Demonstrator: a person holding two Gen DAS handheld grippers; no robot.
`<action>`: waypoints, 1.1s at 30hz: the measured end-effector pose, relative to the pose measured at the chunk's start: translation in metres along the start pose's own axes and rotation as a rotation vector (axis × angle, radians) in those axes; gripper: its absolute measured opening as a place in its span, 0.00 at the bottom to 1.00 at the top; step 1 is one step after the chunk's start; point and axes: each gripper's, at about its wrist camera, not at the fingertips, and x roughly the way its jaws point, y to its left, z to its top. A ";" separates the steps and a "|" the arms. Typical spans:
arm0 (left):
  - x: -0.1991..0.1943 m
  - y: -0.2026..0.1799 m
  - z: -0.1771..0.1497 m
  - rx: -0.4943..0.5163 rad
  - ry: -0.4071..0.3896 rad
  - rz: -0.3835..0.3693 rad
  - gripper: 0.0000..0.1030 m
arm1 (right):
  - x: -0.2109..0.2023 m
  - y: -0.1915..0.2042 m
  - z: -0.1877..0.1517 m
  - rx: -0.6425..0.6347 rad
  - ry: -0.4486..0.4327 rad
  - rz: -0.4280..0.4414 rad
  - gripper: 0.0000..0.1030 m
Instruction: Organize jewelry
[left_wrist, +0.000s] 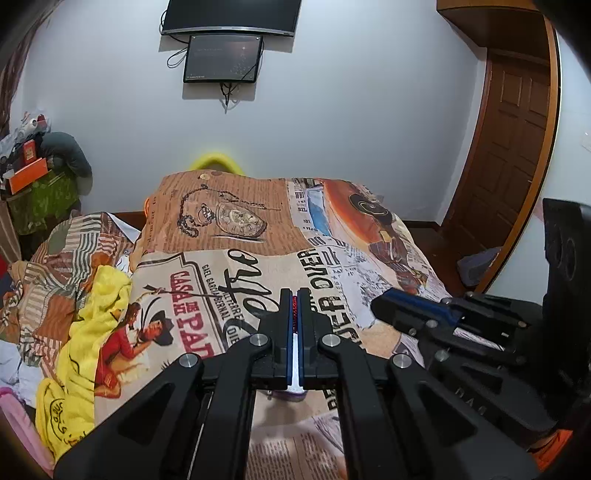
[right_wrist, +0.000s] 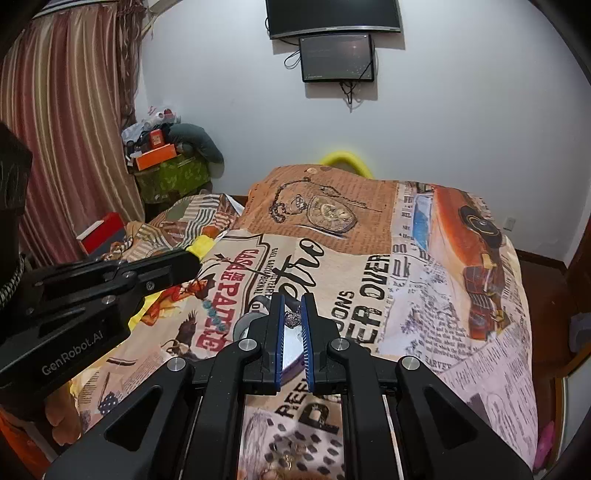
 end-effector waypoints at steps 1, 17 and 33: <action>0.002 0.001 0.001 0.001 -0.001 0.000 0.00 | 0.003 0.000 0.001 -0.001 0.003 0.004 0.08; 0.032 0.003 0.018 0.016 0.006 -0.034 0.00 | 0.048 -0.006 0.007 0.020 0.071 0.102 0.08; 0.097 0.043 -0.031 -0.052 0.191 -0.012 0.00 | 0.103 -0.011 -0.012 0.033 0.265 0.135 0.08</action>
